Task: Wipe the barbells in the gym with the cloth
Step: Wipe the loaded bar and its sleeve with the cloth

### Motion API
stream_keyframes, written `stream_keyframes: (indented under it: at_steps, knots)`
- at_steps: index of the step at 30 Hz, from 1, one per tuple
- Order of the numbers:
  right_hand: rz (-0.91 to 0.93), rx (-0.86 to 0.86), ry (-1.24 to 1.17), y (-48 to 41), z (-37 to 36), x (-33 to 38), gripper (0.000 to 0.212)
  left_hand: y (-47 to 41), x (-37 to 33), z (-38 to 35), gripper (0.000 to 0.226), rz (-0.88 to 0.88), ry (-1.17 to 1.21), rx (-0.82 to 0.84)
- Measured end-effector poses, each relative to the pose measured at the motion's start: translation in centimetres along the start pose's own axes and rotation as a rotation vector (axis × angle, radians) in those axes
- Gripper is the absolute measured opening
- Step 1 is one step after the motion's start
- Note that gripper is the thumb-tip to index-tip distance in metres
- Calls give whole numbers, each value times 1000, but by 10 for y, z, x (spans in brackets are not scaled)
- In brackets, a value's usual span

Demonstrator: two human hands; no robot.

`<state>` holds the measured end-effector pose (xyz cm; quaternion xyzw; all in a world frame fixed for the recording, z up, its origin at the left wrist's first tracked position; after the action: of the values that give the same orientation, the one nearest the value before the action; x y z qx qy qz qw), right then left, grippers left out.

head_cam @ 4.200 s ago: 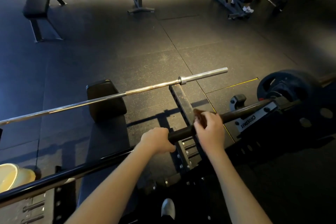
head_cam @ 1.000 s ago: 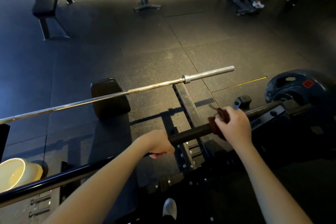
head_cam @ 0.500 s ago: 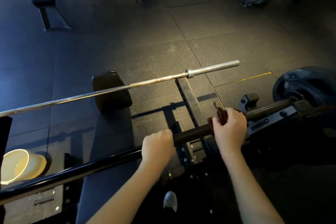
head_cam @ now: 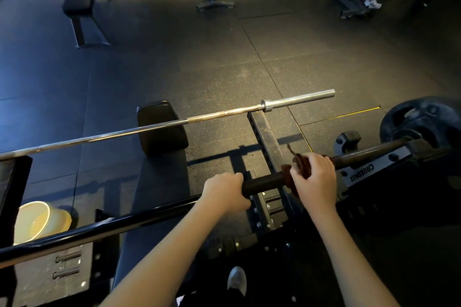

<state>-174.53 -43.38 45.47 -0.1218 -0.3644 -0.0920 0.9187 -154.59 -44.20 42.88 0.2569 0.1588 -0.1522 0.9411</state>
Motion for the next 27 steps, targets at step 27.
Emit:
stream_keyframes:
  at_steps: [27]
  knots:
    - [208, 132, 42, 29, -36, 42, 20, 16, -11, 0, 37, 56, -382, -511]
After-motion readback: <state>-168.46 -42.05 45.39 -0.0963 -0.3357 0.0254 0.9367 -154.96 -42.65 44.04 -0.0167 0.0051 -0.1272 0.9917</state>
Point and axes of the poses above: each hand's wrist, its own y-axis away from the middle knuckle, its own z-axis out of the back of the hand, x = y × z, the point moved 7 cm from there along -y, towards the middle knuckle, and after that the axes turned 6 degrees about -y, right-handed, at the moved point
